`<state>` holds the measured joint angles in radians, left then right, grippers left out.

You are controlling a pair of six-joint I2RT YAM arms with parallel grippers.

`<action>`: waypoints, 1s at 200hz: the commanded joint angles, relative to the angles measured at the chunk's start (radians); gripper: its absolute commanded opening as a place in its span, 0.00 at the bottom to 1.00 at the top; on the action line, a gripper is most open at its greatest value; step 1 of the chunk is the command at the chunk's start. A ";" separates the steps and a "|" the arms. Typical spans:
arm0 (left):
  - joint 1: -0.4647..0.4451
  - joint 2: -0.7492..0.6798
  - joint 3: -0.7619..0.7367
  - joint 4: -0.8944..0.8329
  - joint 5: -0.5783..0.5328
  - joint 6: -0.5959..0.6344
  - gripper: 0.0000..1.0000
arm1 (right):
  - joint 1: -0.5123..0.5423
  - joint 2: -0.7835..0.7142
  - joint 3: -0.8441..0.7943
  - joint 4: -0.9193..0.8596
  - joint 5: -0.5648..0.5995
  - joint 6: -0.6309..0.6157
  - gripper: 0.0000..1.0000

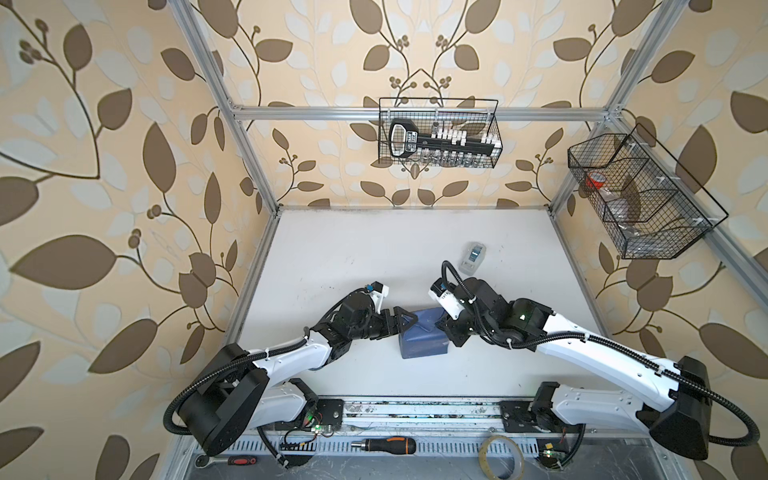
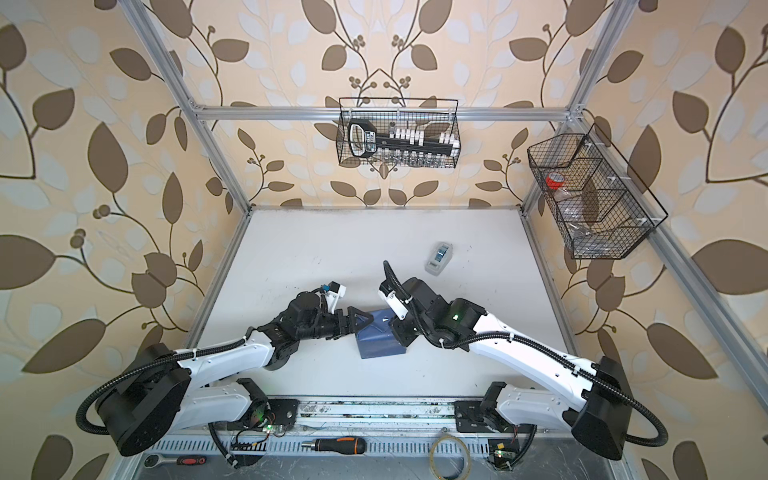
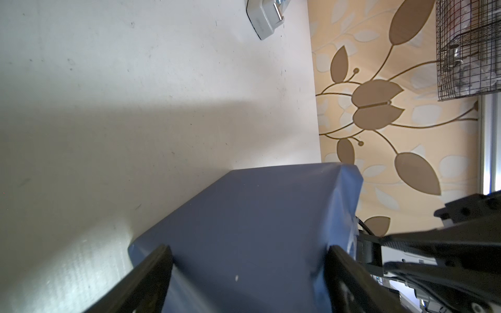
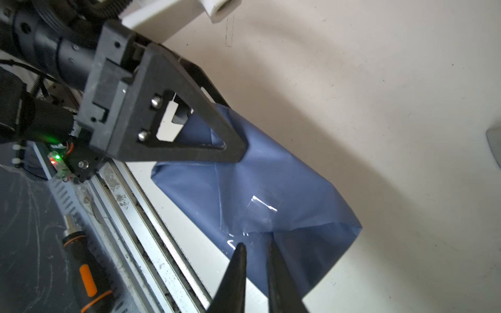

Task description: Wrap the gift box in paper

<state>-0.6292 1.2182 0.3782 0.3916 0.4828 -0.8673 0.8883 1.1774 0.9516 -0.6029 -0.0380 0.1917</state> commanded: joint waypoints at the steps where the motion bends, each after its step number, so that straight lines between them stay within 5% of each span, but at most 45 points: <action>1: -0.013 0.024 -0.015 -0.184 -0.029 0.037 0.89 | -0.002 0.034 0.036 0.028 -0.039 -0.005 0.09; 38: -0.012 0.019 -0.014 -0.189 -0.029 0.041 0.89 | -0.005 0.080 0.041 0.047 -0.049 0.003 0.02; 124: -0.012 0.012 -0.013 -0.197 -0.031 0.057 0.89 | -0.079 0.178 0.064 0.095 -0.027 0.026 0.07; 177: -0.012 0.004 0.051 -0.243 -0.050 0.092 0.92 | -0.114 0.099 0.081 0.095 -0.018 0.059 0.17; 200: -0.011 -0.013 0.116 -0.291 -0.059 0.122 0.95 | -0.114 -0.033 -0.031 0.105 0.015 0.095 0.30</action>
<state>-0.6292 1.2118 0.4427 0.2649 0.4664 -0.8177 0.7738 1.2709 1.0012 -0.4973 -0.0578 0.2577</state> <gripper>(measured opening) 0.939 0.237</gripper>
